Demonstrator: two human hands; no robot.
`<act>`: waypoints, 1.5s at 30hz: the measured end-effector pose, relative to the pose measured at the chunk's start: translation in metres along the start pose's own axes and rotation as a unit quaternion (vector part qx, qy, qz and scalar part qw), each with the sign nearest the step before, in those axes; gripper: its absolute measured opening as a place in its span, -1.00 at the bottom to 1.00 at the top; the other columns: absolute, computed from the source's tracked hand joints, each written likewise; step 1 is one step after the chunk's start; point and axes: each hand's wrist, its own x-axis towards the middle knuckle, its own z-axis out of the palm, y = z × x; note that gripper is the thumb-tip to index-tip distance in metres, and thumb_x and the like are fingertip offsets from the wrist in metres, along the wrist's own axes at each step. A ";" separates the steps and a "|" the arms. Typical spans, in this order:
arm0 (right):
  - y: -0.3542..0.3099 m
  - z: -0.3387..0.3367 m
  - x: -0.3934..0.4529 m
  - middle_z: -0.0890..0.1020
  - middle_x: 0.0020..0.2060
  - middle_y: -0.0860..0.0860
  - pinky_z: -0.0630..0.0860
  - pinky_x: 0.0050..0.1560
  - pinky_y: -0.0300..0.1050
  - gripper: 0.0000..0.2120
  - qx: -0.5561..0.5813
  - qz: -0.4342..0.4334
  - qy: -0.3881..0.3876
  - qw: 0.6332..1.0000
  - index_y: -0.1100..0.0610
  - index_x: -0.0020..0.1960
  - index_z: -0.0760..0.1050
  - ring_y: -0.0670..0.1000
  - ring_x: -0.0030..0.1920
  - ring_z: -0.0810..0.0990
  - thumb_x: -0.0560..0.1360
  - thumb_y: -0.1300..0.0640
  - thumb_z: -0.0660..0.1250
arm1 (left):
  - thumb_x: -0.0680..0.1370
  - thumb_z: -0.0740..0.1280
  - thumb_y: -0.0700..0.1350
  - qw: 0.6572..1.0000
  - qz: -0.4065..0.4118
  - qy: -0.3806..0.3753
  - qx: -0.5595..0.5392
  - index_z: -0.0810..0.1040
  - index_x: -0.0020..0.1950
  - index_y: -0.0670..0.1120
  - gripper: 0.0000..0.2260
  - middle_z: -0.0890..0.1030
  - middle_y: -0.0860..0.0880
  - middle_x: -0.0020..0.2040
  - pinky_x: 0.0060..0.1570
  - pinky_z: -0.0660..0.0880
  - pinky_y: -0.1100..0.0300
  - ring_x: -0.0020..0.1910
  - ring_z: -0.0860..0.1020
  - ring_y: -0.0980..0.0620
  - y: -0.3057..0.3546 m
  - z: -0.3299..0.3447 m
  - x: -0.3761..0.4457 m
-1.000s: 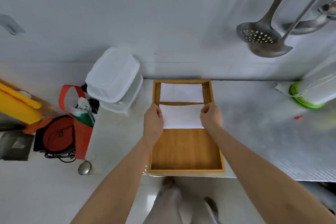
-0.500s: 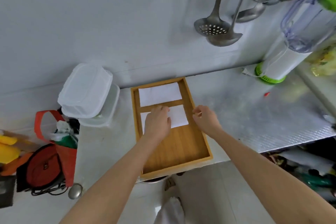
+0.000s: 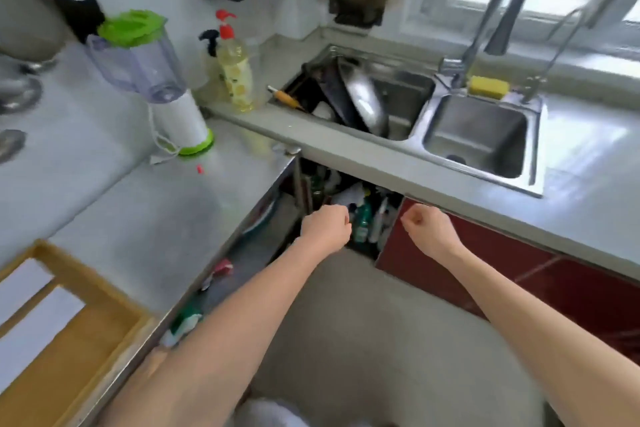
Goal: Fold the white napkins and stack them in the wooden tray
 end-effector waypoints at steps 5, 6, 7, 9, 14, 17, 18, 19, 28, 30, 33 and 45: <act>0.165 -0.122 -0.050 0.66 -0.02 0.12 0.49 0.04 -0.06 -0.79 0.021 0.138 0.131 0.982 0.20 0.03 0.61 0.15 0.03 0.60 0.52 0.17 0.23 | 0.58 0.18 -0.08 0.980 0.178 -0.050 0.070 0.55 0.08 -0.08 -0.80 0.60 -0.08 0.07 -0.06 0.44 0.09 0.05 0.56 -0.12 0.205 0.060 0.027; 0.193 -0.143 -0.064 0.66 -0.02 0.12 0.48 0.04 -0.07 -0.79 0.021 0.165 0.152 0.974 0.21 0.03 0.61 0.15 0.04 0.60 0.52 0.18 0.23 | 0.58 0.18 -0.07 0.973 0.210 -0.058 0.082 0.55 0.09 -0.08 -0.80 0.60 -0.08 0.08 -0.05 0.43 0.08 0.06 0.56 -0.13 0.243 0.073 0.028; 0.216 -0.160 -0.075 0.66 0.00 0.13 0.47 0.04 -0.08 -0.79 0.023 0.188 0.170 0.967 0.21 0.04 0.60 0.15 0.05 0.60 0.53 0.19 0.22 | 0.58 0.18 -0.07 0.965 0.239 -0.063 0.093 0.54 0.10 -0.08 -0.80 0.60 -0.08 0.08 -0.05 0.43 0.08 0.06 0.56 -0.13 0.274 0.083 0.029; 0.265 -0.196 -0.101 0.65 0.02 0.13 0.44 0.05 -0.10 -0.80 0.030 0.241 0.218 0.945 0.22 0.06 0.59 0.15 0.08 0.58 0.54 0.21 0.23 | 0.59 0.17 -0.07 0.943 0.302 -0.076 0.115 0.53 0.13 -0.08 -0.79 0.59 -0.09 0.10 -0.03 0.43 0.08 0.07 0.55 -0.14 0.342 0.107 0.030; 0.378 -0.262 -0.158 0.63 0.03 0.15 0.43 0.02 -0.08 -0.82 0.043 0.368 0.302 0.879 0.20 0.04 0.57 0.16 0.08 0.56 0.51 0.23 0.24 | 0.55 0.17 -0.14 0.883 0.425 -0.108 0.169 0.55 0.12 -0.12 -0.77 0.59 -0.15 0.11 -0.05 0.49 0.05 0.06 0.56 -0.22 0.485 0.164 0.039; 0.428 -0.293 -0.177 0.63 -0.01 0.18 0.46 0.00 -0.04 -0.84 0.045 0.433 0.342 0.833 0.23 0.01 0.57 0.20 0.04 0.57 0.50 0.25 0.24 | 0.54 0.20 -0.14 0.847 0.485 -0.141 0.166 0.55 0.14 -0.13 -0.76 0.57 -0.14 0.14 0.09 0.51 0.00 0.12 0.54 -0.16 0.556 0.198 0.056; 0.441 -0.302 -0.181 0.64 -0.02 0.18 0.48 -0.01 -0.02 -0.85 0.049 0.450 0.355 0.818 0.24 0.01 0.55 0.20 0.02 0.57 0.50 0.26 0.24 | 0.54 0.20 -0.14 0.834 0.505 -0.148 0.165 0.54 0.17 -0.14 -0.75 0.56 -0.13 0.16 0.12 0.50 0.01 0.14 0.53 -0.14 0.578 0.206 0.062; 0.451 -0.312 -0.184 0.63 -0.03 0.17 0.51 -0.01 0.00 -0.85 0.053 0.465 0.367 0.804 0.24 0.01 0.54 0.19 0.00 0.58 0.51 0.26 0.23 | 0.55 0.21 -0.13 0.821 0.525 -0.153 0.166 0.53 0.19 -0.14 -0.75 0.55 -0.11 0.18 0.13 0.49 0.04 0.16 0.52 -0.13 0.601 0.212 0.068; 0.528 -0.380 -0.186 0.53 0.08 0.10 0.44 0.00 -0.08 -0.83 0.076 0.523 0.415 0.740 0.21 0.10 0.47 0.11 0.08 0.52 0.53 0.22 0.24 | 0.57 0.24 -0.13 0.733 0.623 -0.201 0.186 0.40 0.35 -0.16 -0.65 0.44 -0.14 0.27 0.20 0.40 0.01 0.25 0.41 -0.15 0.771 0.250 0.106; 0.548 -0.395 -0.186 0.50 0.12 0.10 0.43 0.03 -0.08 -0.79 0.068 0.524 0.417 0.740 0.20 0.14 0.44 0.11 0.12 0.49 0.52 0.22 0.26 | 0.57 0.26 -0.14 0.725 0.631 -0.203 0.187 0.36 0.40 -0.14 -0.60 0.40 -0.14 0.33 0.25 0.36 0.01 0.30 0.36 -0.15 0.795 0.261 0.105; 0.585 -0.422 -0.182 0.46 0.18 0.13 0.43 0.10 -0.04 -0.71 0.039 0.518 0.401 0.755 0.20 0.23 0.40 0.14 0.18 0.45 0.52 0.22 0.27 | 0.56 0.27 -0.12 0.718 0.641 -0.200 0.183 0.33 0.43 -0.14 -0.56 0.36 -0.13 0.37 0.30 0.32 0.00 0.35 0.31 -0.14 0.829 0.279 0.105; 0.677 -0.501 -0.136 0.54 -0.30 0.05 0.36 -0.26 -0.21 -0.83 0.142 0.378 0.388 0.828 0.23 -0.20 0.48 0.04 -0.23 0.49 0.55 0.19 0.27 | 0.56 0.32 -0.08 0.784 0.565 -0.250 0.048 0.35 0.43 -0.05 -0.56 0.36 -0.05 0.40 0.33 0.26 0.16 0.38 0.32 -0.06 0.890 0.302 0.118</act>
